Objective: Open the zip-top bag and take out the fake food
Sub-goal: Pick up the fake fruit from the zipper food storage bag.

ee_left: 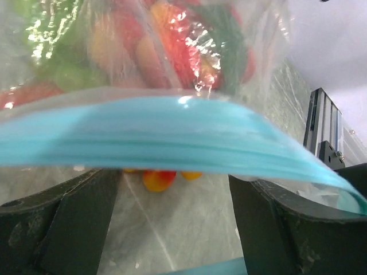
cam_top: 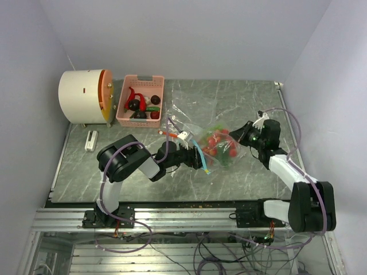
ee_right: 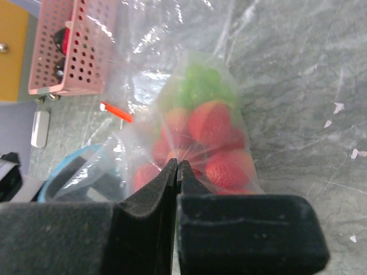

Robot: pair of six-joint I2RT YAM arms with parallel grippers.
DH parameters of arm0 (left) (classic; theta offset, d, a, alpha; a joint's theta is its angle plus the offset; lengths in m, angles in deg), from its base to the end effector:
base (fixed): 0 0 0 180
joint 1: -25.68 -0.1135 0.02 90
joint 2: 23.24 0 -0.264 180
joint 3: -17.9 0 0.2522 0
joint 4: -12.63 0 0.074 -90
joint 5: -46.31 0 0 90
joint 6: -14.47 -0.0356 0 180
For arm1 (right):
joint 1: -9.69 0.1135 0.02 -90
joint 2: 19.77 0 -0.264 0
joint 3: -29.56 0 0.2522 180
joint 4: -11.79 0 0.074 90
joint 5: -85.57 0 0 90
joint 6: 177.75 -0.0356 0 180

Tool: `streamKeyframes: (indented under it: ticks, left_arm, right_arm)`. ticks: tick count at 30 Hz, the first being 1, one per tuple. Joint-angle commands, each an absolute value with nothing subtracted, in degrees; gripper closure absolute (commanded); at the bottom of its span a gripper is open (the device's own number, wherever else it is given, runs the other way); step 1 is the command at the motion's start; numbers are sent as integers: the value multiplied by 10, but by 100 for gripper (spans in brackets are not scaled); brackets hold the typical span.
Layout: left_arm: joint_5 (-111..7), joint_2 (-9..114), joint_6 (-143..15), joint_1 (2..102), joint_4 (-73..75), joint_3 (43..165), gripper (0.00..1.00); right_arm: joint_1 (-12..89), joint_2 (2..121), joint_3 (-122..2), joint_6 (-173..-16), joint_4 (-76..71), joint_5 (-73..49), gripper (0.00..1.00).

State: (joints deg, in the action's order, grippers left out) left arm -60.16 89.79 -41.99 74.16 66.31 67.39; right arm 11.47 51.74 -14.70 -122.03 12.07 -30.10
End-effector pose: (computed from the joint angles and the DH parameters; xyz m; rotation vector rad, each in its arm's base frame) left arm 0.2193 -0.2629 0.1122 0.4784 1.8617 -1.2616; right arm 0.2544 0.0233 0.2003 0.3027 2.0759 0.8444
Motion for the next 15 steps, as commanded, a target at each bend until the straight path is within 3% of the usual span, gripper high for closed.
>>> streamKeyframes:
  ticks: [1,6,10,15]
  left_arm:
    - [-618,909,-407,737,724,668,13]
    - [-612,913,-407,737,730,667,13]
    - [-618,921,-401,736,736,673,12]
    - [-632,945,-384,736,760,683,8]
  right_arm:
    - [112,459,-177,-1205,86,-303,100]
    - [112,397,-193,-1201,65,-306,100]
    - [112,330,-137,-1228,116,-247,100]
    - [113,408,-132,-1215,75,-268,100]
